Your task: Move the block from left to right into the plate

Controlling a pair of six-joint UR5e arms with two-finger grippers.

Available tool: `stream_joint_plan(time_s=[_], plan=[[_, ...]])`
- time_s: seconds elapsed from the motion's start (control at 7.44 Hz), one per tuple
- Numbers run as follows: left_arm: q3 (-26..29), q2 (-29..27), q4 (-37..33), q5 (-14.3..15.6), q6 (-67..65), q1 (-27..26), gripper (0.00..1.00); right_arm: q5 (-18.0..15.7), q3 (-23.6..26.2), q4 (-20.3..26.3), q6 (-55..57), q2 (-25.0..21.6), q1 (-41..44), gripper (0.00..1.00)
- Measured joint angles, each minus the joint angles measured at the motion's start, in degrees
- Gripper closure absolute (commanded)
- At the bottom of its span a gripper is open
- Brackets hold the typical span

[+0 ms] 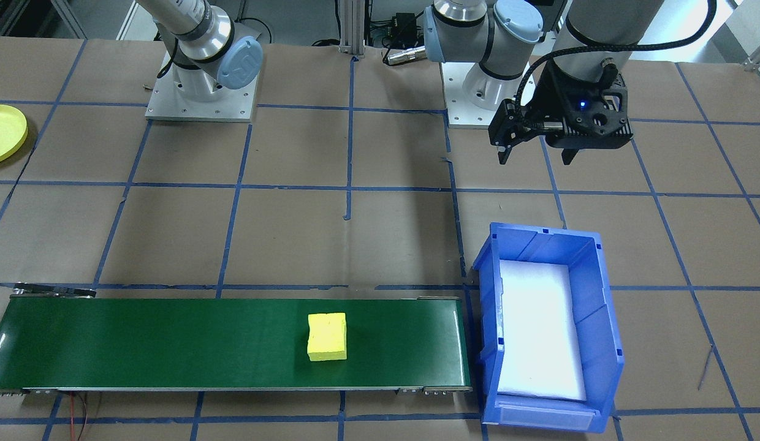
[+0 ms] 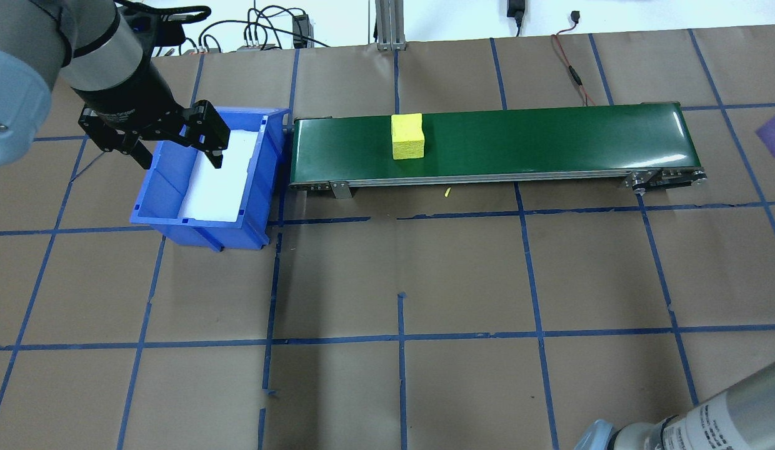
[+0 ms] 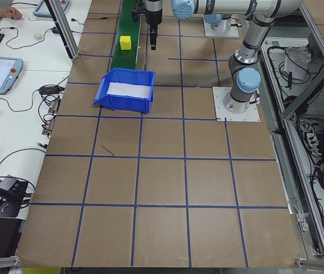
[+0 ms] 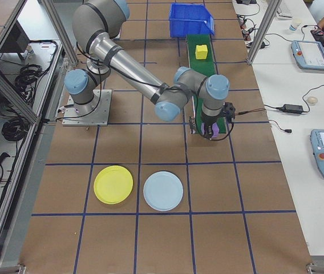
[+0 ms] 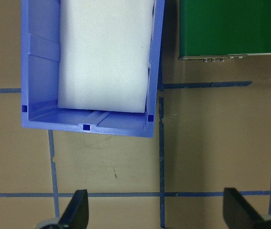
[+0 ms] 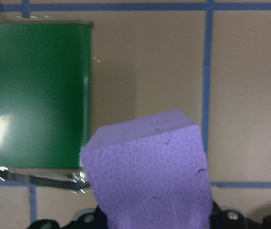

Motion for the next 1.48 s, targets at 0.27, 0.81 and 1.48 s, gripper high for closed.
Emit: stream_joint_plan(time_s=[0.27,0.81,1.48], plan=[[0.3,0.6,0.5,0.0,0.0,-0.4,0.00,-0.7,1.7,-3.9,-12.2,3.2,-11.5,0.81],[0.5,1.7,-0.3,0.1,-1.0,0.1,0.00,0.3,7.3,-12.2,-19.9,6.1,-18.7,0.00],[1.3,1.9,-1.2,-0.1,-1.8,0.3,0.00,6.6,7.9,-11.9,-21.5,2.9,-16.8,0.01]])
